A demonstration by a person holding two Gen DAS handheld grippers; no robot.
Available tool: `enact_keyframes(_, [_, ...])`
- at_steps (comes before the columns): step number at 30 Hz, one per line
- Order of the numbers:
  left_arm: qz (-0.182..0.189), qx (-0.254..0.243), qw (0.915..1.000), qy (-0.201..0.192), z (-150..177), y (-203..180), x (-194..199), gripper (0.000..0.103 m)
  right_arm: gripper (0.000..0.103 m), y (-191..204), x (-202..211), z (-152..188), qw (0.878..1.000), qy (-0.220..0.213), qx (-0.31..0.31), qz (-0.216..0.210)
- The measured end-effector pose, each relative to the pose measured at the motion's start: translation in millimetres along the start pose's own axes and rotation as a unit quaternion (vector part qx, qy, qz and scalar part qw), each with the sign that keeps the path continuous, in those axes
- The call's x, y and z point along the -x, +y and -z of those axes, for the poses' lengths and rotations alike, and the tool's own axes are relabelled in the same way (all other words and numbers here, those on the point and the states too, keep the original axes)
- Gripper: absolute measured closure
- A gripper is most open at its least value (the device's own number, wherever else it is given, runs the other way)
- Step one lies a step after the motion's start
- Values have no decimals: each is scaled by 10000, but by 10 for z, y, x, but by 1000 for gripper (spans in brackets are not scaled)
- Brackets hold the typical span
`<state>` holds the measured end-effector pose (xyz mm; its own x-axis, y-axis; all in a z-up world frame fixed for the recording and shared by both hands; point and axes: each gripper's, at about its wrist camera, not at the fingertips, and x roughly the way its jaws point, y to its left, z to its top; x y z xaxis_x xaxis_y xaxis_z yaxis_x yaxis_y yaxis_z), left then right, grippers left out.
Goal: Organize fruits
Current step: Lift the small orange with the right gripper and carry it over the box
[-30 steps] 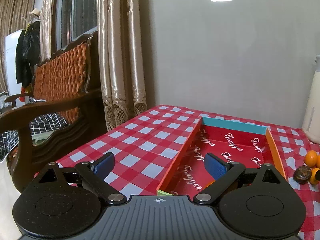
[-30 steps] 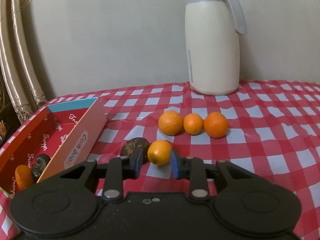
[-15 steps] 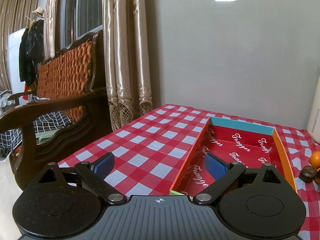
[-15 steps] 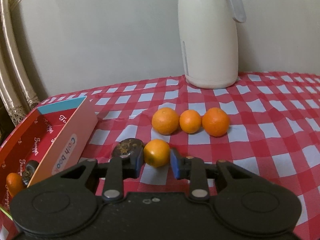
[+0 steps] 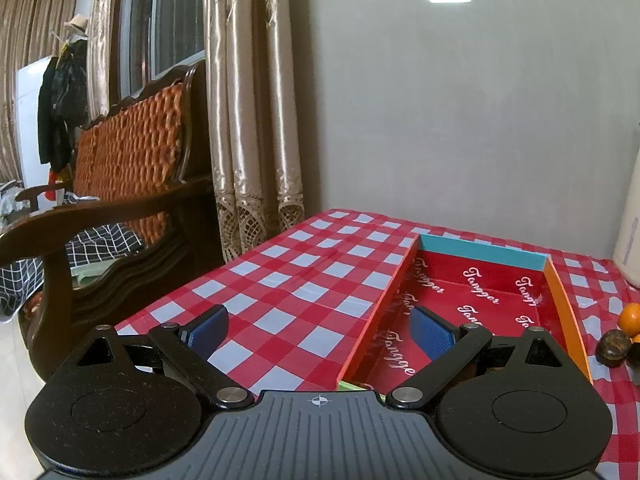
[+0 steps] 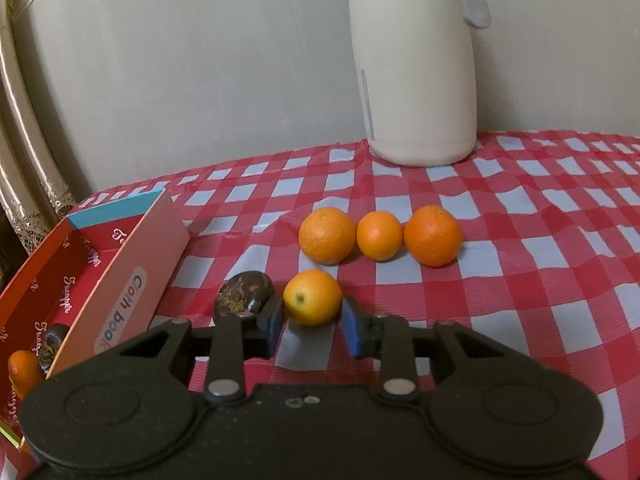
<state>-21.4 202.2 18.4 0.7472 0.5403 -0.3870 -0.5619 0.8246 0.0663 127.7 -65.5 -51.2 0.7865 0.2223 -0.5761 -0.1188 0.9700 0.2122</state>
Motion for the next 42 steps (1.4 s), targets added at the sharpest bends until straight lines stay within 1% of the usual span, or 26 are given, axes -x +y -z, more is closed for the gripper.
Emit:
enact_keyframes(7, [-83, 60, 9999, -2, 3, 64, -7, 7, 74, 81, 133, -9, 9989, -311, 306, 193])
enact_keyframes(12, [-127, 98, 9999, 14, 5, 90, -18, 7, 74, 76, 131, -5, 9987, -306, 356, 211])
enact_keyframes(13, [-128, 96, 9999, 15, 5, 91, -18, 7, 72, 76, 123, -5, 9987, -281, 363, 222])
enact_keyframes(15, [-121, 94, 9999, 18, 5, 97, -18, 7, 71, 48, 80, -4, 9993, -179, 273, 180])
enact_keyframes(17, [-124, 90, 9999, 12, 4, 98, -18, 6, 71, 4, 36, 4, 9999, -59, 107, 108])
enact_keyframes(25, [-124, 128, 9998, 13, 2, 107, -10, 6, 72, 6, 79, 18, 9997, -173, 60, 136])
enact_keyframes(33, [-208, 228, 9995, 4, -12, 191, -16, 6, 72, 154, 219, 5, 9982, -444, 378, 169])
enact_keyframes(39, [-369, 328, 9988, 2, -8, 294, -35, 5, 72, 357, 379, -11, 9951, -705, 695, 26])
enact_keyframes(42, [-476, 409, 9980, -12, -4, 372, -39, 2, 72, 503, 422, 8, 9926, -789, 917, -76])
